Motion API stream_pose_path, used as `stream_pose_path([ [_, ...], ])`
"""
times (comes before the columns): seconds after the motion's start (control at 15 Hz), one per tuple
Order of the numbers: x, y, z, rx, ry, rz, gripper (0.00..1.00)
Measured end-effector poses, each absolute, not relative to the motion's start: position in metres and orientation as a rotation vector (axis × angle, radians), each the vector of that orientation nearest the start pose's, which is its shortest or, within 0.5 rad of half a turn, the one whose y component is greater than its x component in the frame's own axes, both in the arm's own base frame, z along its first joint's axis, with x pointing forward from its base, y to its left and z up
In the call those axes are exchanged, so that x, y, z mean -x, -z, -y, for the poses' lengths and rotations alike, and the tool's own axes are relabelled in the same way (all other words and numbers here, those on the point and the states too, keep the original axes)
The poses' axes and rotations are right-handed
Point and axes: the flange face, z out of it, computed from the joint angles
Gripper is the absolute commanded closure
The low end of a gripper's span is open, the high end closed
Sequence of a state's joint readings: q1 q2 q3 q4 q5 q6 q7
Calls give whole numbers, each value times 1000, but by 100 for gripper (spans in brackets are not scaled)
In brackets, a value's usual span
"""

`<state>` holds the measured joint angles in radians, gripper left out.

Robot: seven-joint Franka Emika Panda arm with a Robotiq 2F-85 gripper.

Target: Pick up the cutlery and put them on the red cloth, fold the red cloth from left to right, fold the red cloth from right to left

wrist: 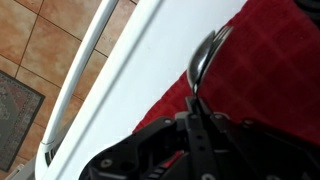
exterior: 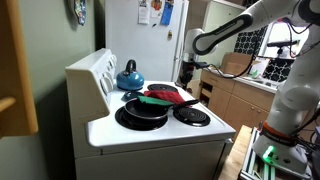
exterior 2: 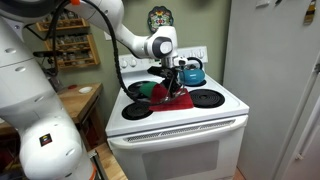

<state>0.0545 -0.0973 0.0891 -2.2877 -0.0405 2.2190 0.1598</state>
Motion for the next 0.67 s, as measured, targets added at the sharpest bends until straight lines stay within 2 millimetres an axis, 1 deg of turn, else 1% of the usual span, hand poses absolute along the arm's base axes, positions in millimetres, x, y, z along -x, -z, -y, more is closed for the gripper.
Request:
stream_pose_path([
  [0.07,-498,-395,-71,3177,53,15,99],
  [0.13,-498,-394,-72,3168,52,54,99],
  [0.4,-505,-385,-80,3101,59,388,99],
  [0.67,-519,-375,-95,3029,52,739,99],
])
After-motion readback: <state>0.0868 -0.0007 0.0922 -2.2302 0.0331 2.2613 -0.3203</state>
